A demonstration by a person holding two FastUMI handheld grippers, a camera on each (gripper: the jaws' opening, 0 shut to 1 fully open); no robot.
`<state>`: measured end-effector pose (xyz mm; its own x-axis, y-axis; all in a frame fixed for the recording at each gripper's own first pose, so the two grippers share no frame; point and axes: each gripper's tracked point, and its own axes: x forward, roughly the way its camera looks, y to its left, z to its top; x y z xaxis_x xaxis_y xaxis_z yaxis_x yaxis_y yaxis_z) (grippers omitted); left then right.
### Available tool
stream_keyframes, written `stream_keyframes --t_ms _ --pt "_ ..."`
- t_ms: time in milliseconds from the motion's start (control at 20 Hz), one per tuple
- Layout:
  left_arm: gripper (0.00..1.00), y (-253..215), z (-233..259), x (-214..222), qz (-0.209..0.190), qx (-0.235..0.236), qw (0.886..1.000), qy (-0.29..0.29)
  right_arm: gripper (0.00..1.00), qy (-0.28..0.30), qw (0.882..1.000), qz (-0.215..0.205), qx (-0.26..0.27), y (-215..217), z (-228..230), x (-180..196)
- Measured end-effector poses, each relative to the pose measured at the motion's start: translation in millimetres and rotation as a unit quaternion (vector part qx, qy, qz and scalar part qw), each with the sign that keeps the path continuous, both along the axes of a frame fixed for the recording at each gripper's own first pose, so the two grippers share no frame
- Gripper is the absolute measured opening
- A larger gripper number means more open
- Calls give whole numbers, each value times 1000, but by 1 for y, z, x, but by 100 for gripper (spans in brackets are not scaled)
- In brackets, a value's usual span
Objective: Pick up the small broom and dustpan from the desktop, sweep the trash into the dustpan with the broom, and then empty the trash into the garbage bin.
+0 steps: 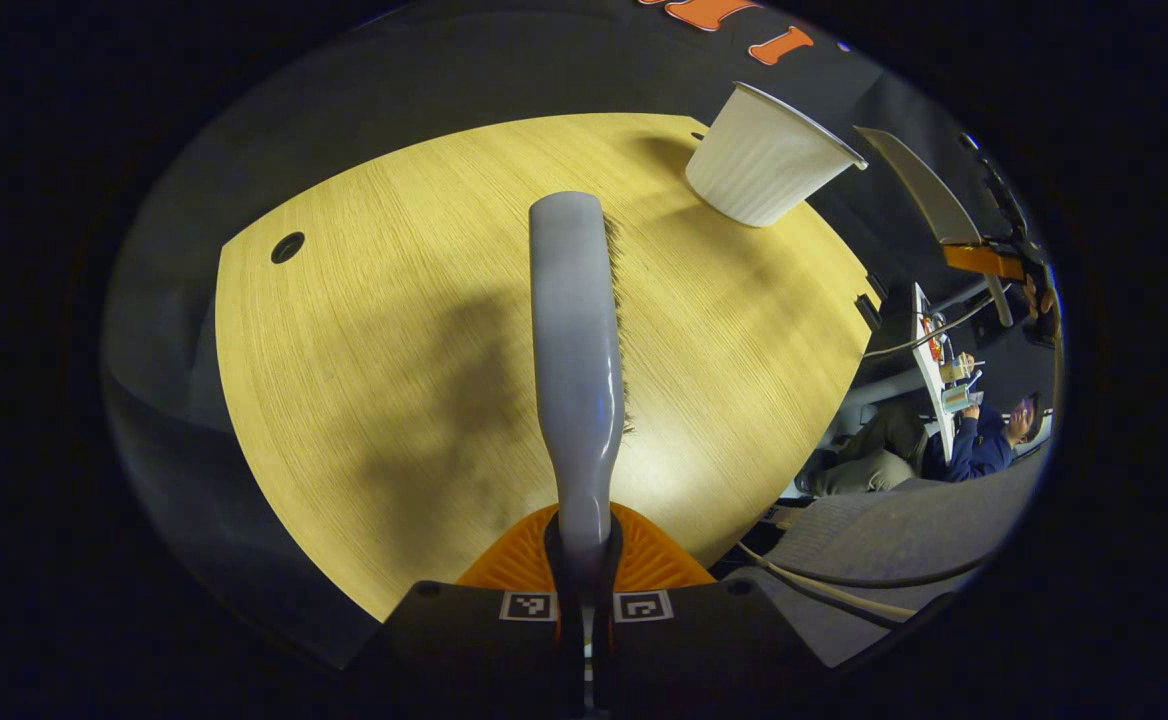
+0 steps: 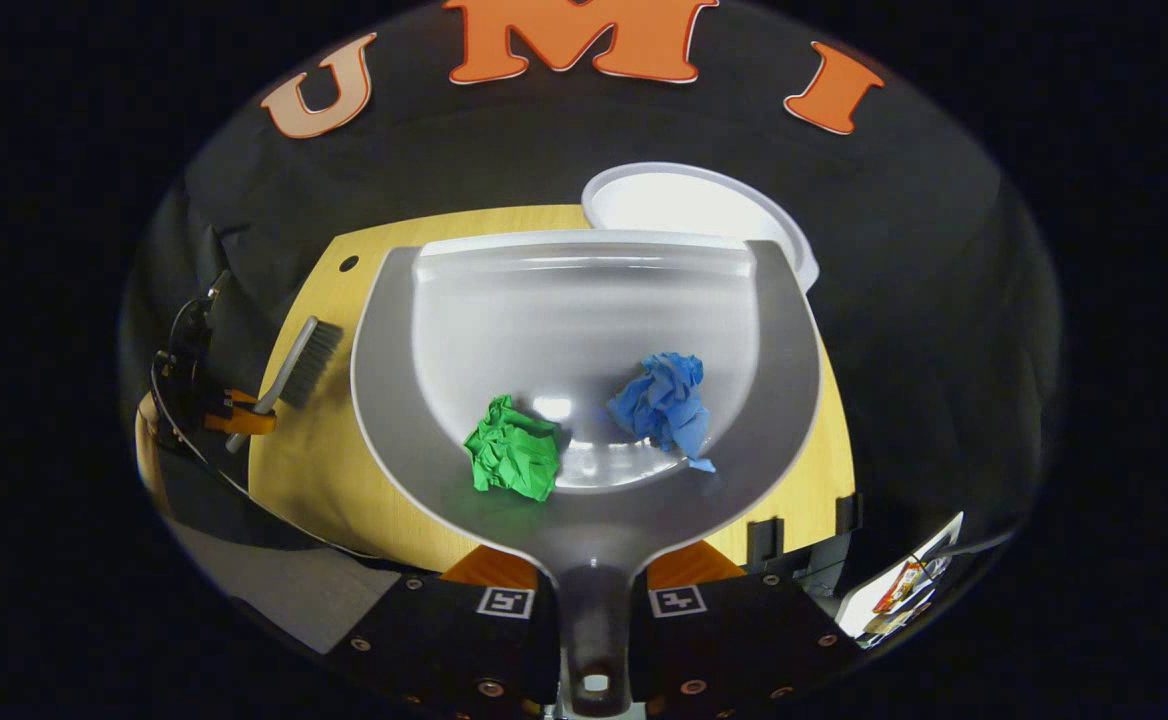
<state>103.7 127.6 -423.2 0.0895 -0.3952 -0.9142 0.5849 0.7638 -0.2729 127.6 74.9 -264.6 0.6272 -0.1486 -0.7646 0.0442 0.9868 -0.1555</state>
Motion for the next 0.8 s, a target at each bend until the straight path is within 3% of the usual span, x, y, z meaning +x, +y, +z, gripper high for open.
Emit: stream_keyframes --t_ms 250,450,800 --pt "6 -13 -7 -8 4 9 1000 -6 27 -11 997 -37 -66 -50 44 20" --pt "6 -10 -10 -5 8 11 1000 -11 27 -10 983 -65 -170 -110 87 39" --pt "6 -8 -8 3 10 14 1000 -10 27 23 930 -66 -360 -182 143 77"
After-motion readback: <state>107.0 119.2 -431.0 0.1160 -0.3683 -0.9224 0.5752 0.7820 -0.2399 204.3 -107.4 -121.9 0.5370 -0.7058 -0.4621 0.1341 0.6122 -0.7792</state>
